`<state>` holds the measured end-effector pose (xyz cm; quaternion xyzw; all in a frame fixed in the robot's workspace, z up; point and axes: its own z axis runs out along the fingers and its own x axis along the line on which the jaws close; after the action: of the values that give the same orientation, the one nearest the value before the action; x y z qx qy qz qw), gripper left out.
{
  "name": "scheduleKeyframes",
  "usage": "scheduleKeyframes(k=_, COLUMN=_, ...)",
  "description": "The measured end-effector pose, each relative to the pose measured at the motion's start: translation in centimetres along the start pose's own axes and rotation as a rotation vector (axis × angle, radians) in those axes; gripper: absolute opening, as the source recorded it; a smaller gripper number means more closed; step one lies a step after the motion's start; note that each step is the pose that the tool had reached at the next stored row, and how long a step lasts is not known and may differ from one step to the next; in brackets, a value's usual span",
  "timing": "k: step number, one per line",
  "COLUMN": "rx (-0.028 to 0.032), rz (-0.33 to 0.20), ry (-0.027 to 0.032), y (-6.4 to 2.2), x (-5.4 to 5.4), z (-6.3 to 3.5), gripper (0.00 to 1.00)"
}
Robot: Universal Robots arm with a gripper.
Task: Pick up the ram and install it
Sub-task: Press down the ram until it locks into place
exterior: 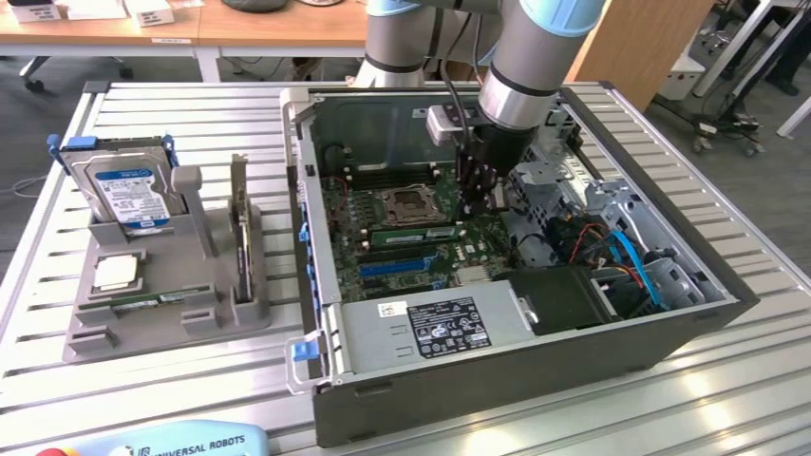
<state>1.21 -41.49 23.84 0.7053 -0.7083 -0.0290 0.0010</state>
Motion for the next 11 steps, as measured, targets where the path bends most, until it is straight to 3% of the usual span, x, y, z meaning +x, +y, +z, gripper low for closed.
scheduleKeyframes(k=11, rx=0.0000, rz=0.000, ry=0.0001, y=1.65, x=0.0, z=0.07, gripper=0.10)
